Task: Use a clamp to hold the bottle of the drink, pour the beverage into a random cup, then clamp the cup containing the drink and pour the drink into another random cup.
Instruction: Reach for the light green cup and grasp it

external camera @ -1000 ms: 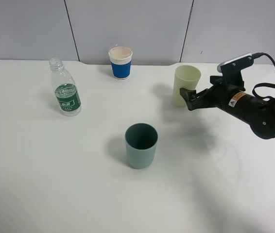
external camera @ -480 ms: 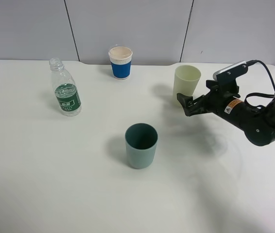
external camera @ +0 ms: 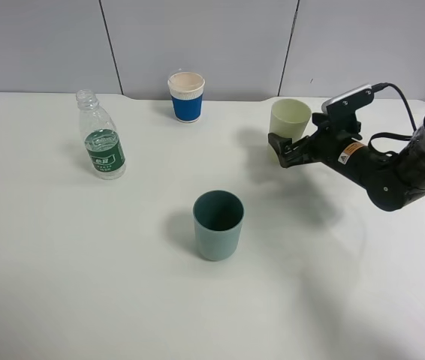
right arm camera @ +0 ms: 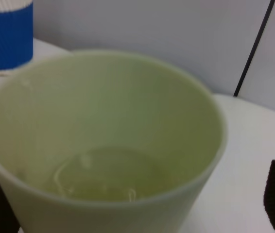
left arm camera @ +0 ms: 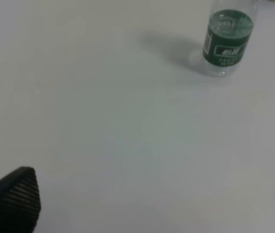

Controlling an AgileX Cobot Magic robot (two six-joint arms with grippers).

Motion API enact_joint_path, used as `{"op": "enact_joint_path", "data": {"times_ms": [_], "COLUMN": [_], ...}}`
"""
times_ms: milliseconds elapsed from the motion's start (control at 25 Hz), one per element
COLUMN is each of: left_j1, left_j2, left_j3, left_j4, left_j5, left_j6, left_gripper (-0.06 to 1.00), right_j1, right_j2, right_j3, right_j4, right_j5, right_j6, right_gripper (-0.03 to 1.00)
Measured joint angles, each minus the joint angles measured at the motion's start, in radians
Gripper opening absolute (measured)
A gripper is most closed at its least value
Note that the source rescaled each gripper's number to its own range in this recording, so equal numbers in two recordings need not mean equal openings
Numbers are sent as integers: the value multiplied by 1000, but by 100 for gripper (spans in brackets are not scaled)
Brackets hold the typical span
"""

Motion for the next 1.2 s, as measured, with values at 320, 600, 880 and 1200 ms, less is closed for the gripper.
{"op": "enact_joint_path", "data": {"times_ms": [320, 600, 880, 1200], "left_j1": [0, 0, 0, 0], "left_j2": [0, 0, 0, 0], "left_j3": [0, 0, 0, 0], "left_j4": [0, 0, 0, 0], "left_j5": [0, 0, 0, 0], "left_j6": [0, 0, 0, 0], "left_gripper": [100, 100, 100, 100], "right_j1": [0, 0, 0, 0], "right_j2": [51, 83, 85, 85], "right_j3": [-23, -77, -140, -141], "right_j4": [-27, -66, -130, -139], "right_j5": [-27, -32, -15, 14], "right_j6": [-4, 24, 65, 76], "right_gripper": [100, 100, 100, 100]}}
